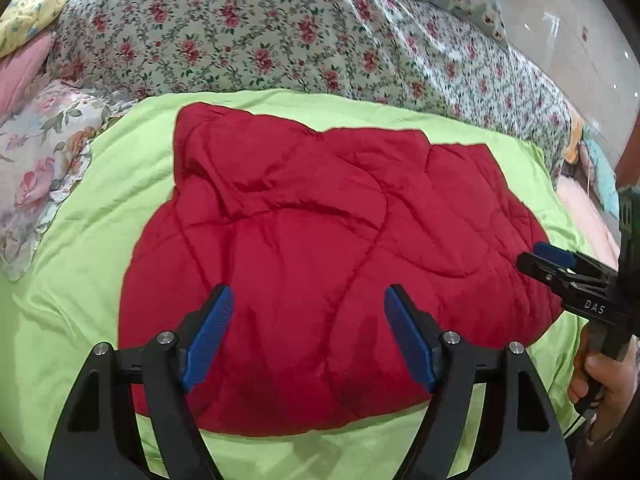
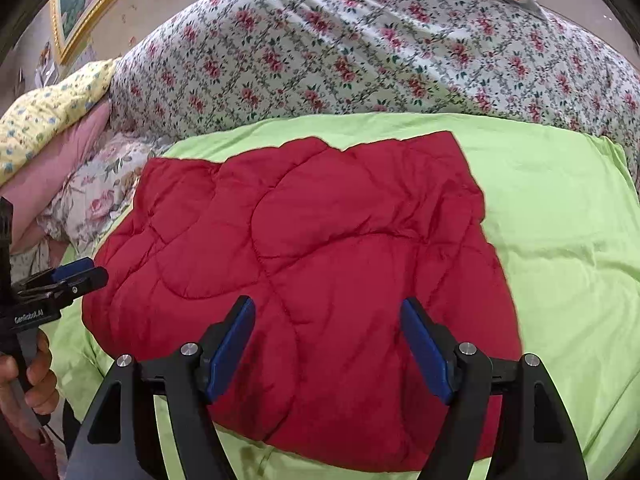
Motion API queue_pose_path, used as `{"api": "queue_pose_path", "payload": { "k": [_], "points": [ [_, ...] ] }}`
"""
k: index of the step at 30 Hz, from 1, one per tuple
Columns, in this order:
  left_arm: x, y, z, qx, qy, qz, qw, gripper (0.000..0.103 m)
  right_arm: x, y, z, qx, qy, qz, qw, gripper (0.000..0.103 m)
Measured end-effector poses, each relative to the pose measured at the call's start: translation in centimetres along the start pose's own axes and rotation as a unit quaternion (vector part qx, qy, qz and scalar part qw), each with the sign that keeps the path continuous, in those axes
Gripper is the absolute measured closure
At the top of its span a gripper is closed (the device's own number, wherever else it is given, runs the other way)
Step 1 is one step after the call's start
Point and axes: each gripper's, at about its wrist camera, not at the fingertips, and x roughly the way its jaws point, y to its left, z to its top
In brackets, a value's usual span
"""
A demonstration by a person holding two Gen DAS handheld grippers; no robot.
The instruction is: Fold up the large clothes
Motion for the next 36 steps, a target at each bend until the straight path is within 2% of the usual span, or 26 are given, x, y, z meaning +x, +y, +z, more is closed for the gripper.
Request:
{"api": "queue_pose_path", "payload": {
  "k": [5, 9, 17, 22, 36],
  "points": [
    [3.1, -0.7, -0.1, 0.011, 0.039, 0.034, 0.9986, 0.022, 3.1, 0.4, -0.1, -0.016, 0.032, -0.019, 0.999, 0.024],
    [4.7, -0.2, 0.3, 0.002, 0.046, 0.049, 0.9977, 0.013, 4.6, -0.5, 0.5, -0.003, 0.027, -0.033, 0.999, 0.022],
    [7.0, -0.2, 1.4, 0.0, 0.052, 0.074, 0.9959, 0.009, 7.4, -2.0, 1.8, 0.019, 0.03, -0.054, 0.998, 0.021],
    [7.8, 0.1, 1.7, -0.004, 0.052, 0.078, 0.9956, 0.006, 8.5, -2.5, 1.9, 0.031, 0.033, -0.057, 0.997, 0.018],
    [7.9, 0.3, 1.8, -0.008, 0.048, 0.074, 0.9961, 0.005, 8.6, -3.0, 1.5, 0.035, 0.022, -0.052, 0.998, 0.018]
  ]
}}
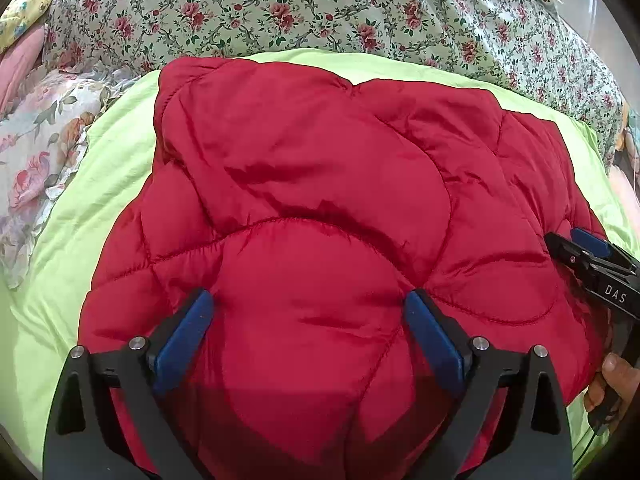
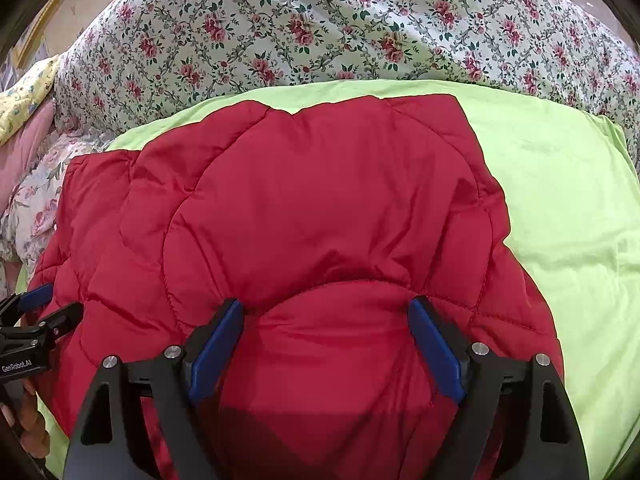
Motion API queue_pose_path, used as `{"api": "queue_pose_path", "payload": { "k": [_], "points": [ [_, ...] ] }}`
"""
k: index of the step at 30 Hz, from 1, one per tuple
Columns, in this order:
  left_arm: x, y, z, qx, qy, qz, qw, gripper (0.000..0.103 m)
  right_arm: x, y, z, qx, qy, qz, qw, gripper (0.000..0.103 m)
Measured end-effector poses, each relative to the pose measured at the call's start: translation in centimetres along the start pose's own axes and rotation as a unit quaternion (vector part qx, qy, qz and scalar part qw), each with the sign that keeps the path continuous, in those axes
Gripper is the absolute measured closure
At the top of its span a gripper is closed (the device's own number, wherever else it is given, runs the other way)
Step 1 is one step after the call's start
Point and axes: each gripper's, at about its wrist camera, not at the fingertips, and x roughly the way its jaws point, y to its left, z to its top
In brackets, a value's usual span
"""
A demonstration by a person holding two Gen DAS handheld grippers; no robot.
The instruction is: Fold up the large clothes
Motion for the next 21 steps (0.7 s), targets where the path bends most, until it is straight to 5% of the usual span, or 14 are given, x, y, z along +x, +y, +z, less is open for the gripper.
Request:
{"api": "queue_pose_path", "payload": {
  "k": [14, 21],
  "points": [
    [-0.1, 0.1, 0.0, -0.004, 0.002, -0.005, 1.0, 0.004, -4.7, 0.6, -1.5, 0.014, -0.028, 0.014, 0.999, 0.016],
    [-3.3, 1.4, -1.2, -0.026, -0.018, -0.05, 0.9982, 0.004, -8.2, 1.7, -2.1, -0.003, -0.04, 0.033, 0.999, 0.016]
  ]
}}
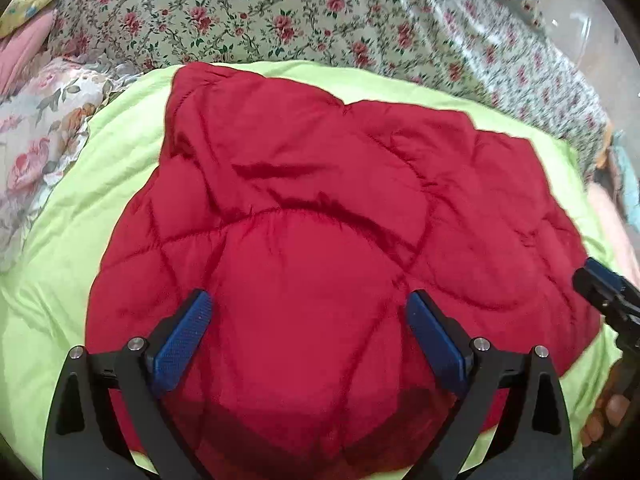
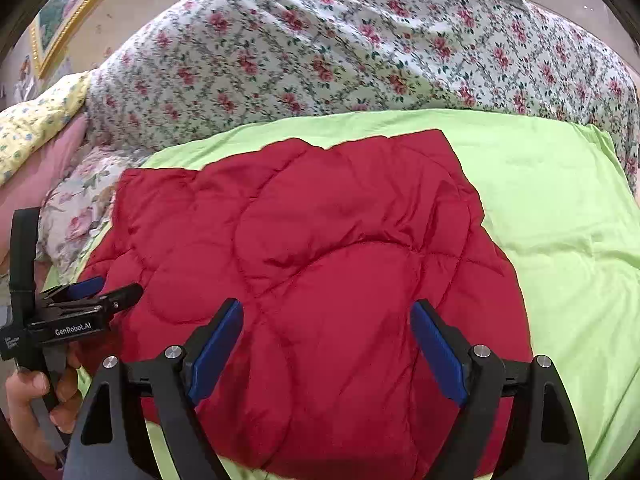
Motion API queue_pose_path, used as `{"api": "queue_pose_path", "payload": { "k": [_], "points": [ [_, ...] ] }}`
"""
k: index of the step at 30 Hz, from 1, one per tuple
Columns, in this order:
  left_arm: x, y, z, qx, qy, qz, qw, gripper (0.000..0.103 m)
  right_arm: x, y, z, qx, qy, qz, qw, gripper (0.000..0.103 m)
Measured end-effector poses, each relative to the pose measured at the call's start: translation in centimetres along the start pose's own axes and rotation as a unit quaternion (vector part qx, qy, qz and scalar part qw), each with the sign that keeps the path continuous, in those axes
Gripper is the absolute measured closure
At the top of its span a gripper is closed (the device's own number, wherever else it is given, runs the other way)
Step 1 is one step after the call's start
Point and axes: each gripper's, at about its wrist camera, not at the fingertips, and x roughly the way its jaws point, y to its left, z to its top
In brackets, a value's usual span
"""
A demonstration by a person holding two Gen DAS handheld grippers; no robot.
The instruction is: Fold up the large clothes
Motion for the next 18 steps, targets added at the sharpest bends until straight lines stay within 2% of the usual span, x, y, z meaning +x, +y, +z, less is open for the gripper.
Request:
{"api": "queue_pose_path", "payload": {
  "k": [5, 9, 12, 16, 18],
  "points": [
    [-3.1, 0.9, -1.7, -0.019, -0.01, -0.022, 0.9995, 0.004, -0.8, 1.6, -1.2, -0.029, 0.015, 0.01, 0.999, 0.016],
    [-5.4, 0.8, -2.4, -0.018, -0.018, -0.036, 0.999, 0.004, 1.2, 2.5, -3.0, -0.055, 0.062, -0.009, 0.997, 0.015],
    [-6.4, 0.3, -2.8, -0.01, -0.021, -0.038, 0.999, 0.004, 1.3, 2.5, -3.9, -0.06, 0.06, -0.017, 0.996, 0.015],
    [-5.8, -0.5, -3.1, 0.003, -0.006, -0.028, 0.9996, 0.004, 1.2, 2.3, -4.2, -0.059, 0.059, -0.02, 0.996, 0.014],
    [-4.2, -1.1, -3.4, 0.014, 0.015, -0.01, 0.9997, 0.004, 1.2, 2.4, -4.5, -0.057, 0.057, -0.021, 0.997, 0.014]
  ]
}}
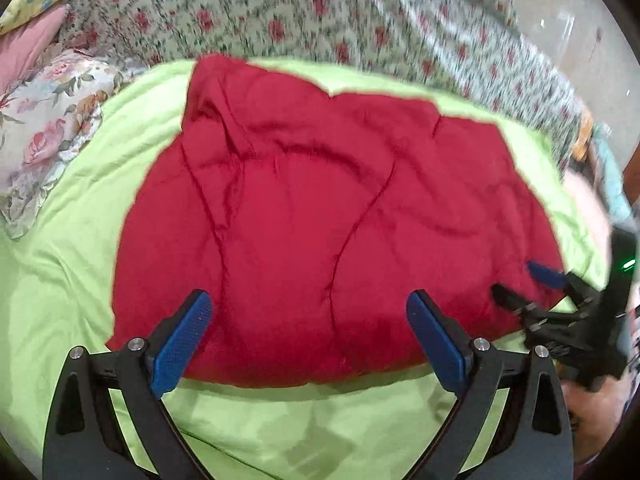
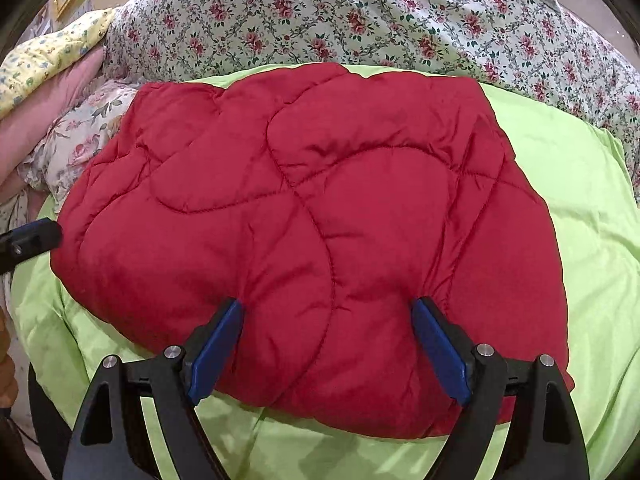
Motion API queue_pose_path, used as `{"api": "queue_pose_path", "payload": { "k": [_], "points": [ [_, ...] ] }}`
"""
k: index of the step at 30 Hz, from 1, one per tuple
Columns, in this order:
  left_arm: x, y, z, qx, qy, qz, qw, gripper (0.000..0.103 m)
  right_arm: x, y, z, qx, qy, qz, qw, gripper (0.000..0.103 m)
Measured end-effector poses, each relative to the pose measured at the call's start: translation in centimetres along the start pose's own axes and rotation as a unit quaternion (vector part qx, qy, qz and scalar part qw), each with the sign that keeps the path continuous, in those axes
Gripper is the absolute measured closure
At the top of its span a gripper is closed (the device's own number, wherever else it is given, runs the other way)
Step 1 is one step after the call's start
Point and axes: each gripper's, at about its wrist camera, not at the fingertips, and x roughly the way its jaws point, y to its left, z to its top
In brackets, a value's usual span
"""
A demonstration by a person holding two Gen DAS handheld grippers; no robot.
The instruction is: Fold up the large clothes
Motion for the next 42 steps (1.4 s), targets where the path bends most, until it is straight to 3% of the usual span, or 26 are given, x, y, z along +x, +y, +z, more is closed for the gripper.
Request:
{"api": "queue_pose_path", "payload": {
  "k": [3, 5, 10, 13, 17, 23, 29, 33, 37, 42],
  "points": [
    [2.7, -0.6, -0.3, 0.016, 0.013, 0.043, 0.9989, 0.0, 0.0, -0.1, -0.1, 0.003, -0.003, 0.0, 1.0, 0.014],
    [3.3, -0.5, -0.2, 0.01, 0.012, 0.05, 0.9986, 0.0, -0.4, 0.0, -0.1, 0.004, -0.004, -0.002, 1.0, 0.015],
    [3.4, -0.2, -0.2, 0.009, 0.008, 0.05, 0.9987, 0.0, -2.0, -0.4, 0.0, 0.015, -0.039, -0.025, 0.999, 0.017],
    [3.5, -0.3, -0.4, 0.009, 0.003, 0.051, 0.9986, 0.0, -0.3, -1.2, -0.4, 0.019, -0.022, -0.019, 0.999, 0.015],
    [3.4, -0.6, -0.7, 0.009, -0.003, 0.057, 0.9984, 0.0, 1.1, -1.3, -0.9, 0.014, -0.031, -0.029, 0.999, 0.009],
    [1.0, 0.0, 0.1, -0.014, -0.033, 0.048, 0.9982, 0.0, 1.1, -1.6, -1.0, 0.019, -0.036, -0.024, 0.999, 0.009],
    [4.1, 0.7, 0.5, -0.02, -0.007, 0.05, 0.9985, 0.0, 1.1, -1.2, -1.3, 0.012, -0.042, -0.031, 0.999, 0.008],
    [4.1, 0.4, 0.4, -0.017, -0.007, 0.057, 0.9982, 0.0, 0.7, -1.1, -1.2, 0.019, -0.036, -0.029, 0.999, 0.008],
    [4.1, 0.7, 0.3, -0.018, -0.005, 0.051, 0.9985, 0.0, -0.9, -1.9, -0.6, 0.044, -0.061, -0.027, 0.997, 0.01],
    [4.1, 0.6, 0.3, -0.014, -0.008, 0.057, 0.9983, 0.0, 1.4, -2.4, -0.8, 0.043, -0.031, -0.02, 0.998, 0.007]
  ]
}}
